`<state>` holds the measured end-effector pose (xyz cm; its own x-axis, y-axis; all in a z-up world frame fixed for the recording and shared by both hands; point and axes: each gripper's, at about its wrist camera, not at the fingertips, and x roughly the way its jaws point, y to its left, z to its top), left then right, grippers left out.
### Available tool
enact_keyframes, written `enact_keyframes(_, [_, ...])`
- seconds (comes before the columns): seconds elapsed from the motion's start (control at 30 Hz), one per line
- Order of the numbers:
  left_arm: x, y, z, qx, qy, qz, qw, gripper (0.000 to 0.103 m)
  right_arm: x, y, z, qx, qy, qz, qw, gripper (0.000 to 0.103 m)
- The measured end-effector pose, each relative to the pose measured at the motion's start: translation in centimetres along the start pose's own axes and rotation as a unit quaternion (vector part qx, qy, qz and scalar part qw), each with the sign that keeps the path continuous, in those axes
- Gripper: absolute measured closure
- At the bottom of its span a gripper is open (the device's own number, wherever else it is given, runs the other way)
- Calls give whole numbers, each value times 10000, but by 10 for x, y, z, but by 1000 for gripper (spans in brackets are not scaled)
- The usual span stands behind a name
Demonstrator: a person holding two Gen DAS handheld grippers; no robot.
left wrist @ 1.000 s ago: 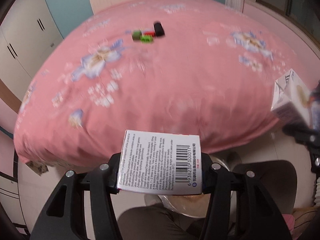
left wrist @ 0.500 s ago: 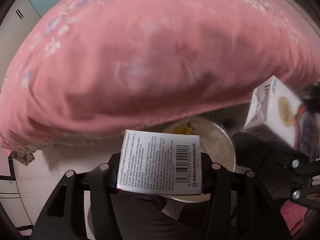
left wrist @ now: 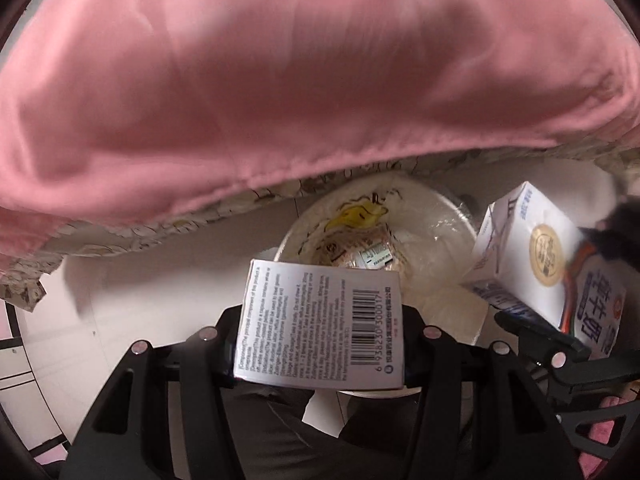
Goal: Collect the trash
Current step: 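Open both tools to drop the box and carton into the lined bowl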
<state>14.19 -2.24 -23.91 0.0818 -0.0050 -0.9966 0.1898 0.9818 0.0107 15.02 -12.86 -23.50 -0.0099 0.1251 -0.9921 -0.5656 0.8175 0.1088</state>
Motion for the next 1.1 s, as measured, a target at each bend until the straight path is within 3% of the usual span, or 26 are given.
enact_keyframes(0.67, [103, -4, 15, -340, 805, -602, 9944, 47, 114, -30, 8, 1098, 746, 499, 9899, 51])
enact_keyframes(1.1, [143, -2, 14, -495, 1143, -769, 9892, 46, 161, -24, 6, 1281, 1080, 786, 9827, 51])
